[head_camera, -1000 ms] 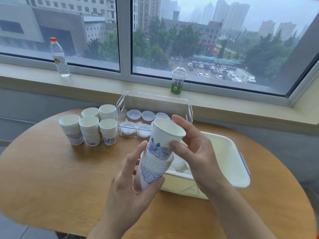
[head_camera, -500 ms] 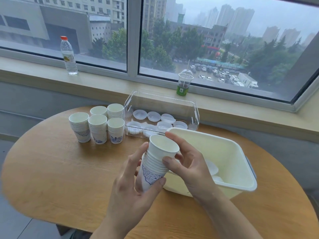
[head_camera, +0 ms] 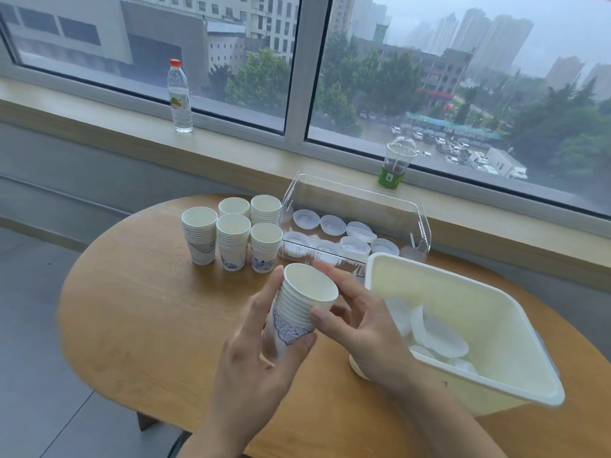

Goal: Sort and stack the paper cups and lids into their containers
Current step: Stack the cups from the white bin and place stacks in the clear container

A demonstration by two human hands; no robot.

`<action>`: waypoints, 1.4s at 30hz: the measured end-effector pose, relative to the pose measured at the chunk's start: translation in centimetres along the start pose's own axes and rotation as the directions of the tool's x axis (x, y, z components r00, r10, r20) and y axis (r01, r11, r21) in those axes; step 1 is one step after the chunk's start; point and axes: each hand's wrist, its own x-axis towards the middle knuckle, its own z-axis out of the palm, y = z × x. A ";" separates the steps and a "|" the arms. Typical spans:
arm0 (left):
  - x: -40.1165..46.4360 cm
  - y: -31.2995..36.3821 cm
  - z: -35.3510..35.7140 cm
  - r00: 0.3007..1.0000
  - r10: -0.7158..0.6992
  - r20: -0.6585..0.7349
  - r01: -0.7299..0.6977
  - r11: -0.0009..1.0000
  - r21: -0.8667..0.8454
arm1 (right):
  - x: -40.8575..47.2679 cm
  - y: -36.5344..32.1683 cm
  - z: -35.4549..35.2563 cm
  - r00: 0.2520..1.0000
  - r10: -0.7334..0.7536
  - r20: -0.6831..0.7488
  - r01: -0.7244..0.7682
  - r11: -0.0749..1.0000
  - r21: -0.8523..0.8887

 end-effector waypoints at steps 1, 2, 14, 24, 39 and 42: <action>0.1 -0.2 -0.4 1.000 -0.015 -0.014 0.015 1.000 -0.006 | 0.5 0.0 0.5 1.000 0.008 0.017 -0.008 1.000 -0.005; 0.2 -0.5 -0.8 0.999 -0.027 -0.024 0.026 1.000 -0.009 | 0.9 0.1 1.1 0.999 0.017 0.034 -0.017 1.000 -0.008; 2.1 -5.4 -5.3 0.990 -0.083 -0.115 0.091 0.993 0.069 | 6.1 2.3 7.4 0.990 0.065 0.125 -0.063 0.998 -0.016; 7.7 -13.4 -8.8 0.937 -0.154 -0.314 0.202 0.971 0.128 | 12.7 5.3 8.8 0.979 0.132 -0.155 -0.163 0.965 -0.208; 9.6 -18.4 -9.0 0.932 -0.186 -0.311 0.223 0.971 0.089 | 14.9 7.5 9.4 0.956 0.241 -0.166 -0.268 0.949 -0.168; 9.2 -18.5 -8.9 0.928 -0.218 -0.302 0.247 0.967 0.059 | 14.8 7.4 9.3 0.956 0.241 -0.166 -0.269 0.947 -0.176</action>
